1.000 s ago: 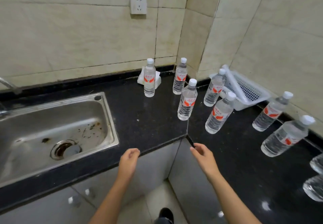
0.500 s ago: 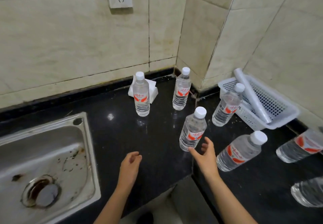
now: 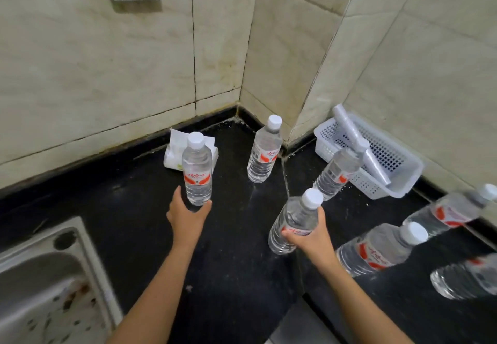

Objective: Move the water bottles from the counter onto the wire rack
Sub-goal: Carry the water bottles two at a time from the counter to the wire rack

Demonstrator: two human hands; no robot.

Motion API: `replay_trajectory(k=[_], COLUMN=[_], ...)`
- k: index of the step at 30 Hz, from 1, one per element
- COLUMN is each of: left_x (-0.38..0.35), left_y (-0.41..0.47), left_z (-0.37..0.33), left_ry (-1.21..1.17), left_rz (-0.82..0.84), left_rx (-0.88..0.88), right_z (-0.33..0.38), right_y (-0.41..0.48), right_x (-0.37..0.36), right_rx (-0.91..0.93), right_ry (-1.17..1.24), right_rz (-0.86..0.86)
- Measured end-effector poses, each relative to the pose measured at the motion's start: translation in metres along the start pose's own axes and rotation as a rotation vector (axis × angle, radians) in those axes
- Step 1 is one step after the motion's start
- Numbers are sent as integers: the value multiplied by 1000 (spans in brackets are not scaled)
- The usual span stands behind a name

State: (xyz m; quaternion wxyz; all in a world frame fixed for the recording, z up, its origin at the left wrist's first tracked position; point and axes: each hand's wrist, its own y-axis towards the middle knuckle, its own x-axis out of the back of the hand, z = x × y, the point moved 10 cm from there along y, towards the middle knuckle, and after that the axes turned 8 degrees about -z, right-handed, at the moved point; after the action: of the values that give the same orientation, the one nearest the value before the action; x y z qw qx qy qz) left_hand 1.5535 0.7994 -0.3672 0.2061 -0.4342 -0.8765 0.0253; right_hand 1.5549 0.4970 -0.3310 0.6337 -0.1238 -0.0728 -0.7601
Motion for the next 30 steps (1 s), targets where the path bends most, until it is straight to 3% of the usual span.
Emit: replay_trajectory(k=[7,14,30], left_x=[-4,-30,-16], left_y=[37,54,6], left_z=[-31,-51,-29], left_ry=[-31,-120,-33], left_rz=[-71,71,171], left_rx=[-115,-198,-186], right_z=[5,4,-20], right_y=[10,18,-5], right_x=[-11,-11,-1], right_rx=[-21,-21,-109], right_ry=[-27,-52,-40], right_rz=[53,36,-40])
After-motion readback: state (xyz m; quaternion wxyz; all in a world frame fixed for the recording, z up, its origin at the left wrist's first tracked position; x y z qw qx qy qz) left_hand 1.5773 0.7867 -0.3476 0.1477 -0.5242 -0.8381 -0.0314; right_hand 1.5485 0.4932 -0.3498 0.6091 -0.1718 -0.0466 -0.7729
